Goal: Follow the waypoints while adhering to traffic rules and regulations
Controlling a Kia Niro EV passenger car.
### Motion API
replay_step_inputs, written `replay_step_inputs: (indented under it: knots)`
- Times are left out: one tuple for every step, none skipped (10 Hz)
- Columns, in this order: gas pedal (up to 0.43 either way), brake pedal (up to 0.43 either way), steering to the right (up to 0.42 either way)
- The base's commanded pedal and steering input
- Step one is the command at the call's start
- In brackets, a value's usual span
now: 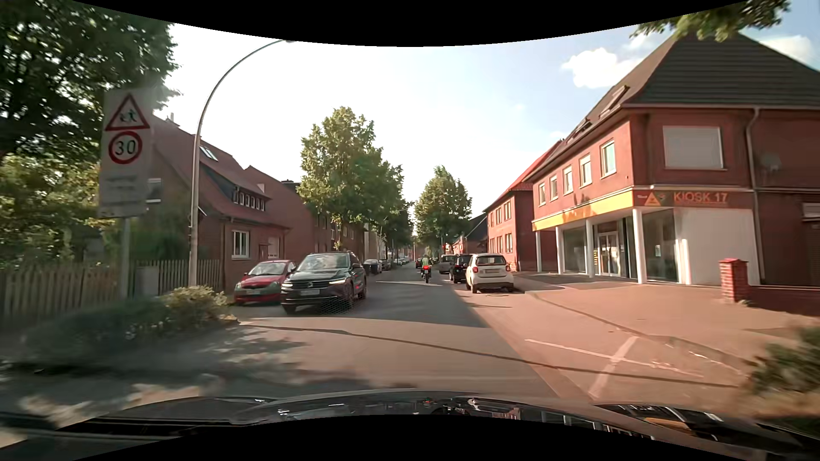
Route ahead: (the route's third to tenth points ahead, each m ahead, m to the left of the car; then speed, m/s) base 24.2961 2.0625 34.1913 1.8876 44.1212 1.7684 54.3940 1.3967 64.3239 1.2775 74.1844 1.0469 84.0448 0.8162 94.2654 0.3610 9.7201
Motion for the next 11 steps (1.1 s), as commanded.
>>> replay_step_inputs:
  knots:
    - [0.13, 0.0, -0.005]
    - [0.13, 0.0, -0.004]
    - [0.13, 0.0, -0.003]
    - [0.13, 0.0, -0.002]
    - [0.13, 0.0, -0.002]
    - [0.13, 0.0, -0.002]
    - [0.13, 0.0, -0.002]
    - [0.13, 0.0, -0.002]
    - [0.13, 0.0, -0.002]
    - [0.13, 0.0, -0.002]
    - [0.13, 0.0, -0.002]
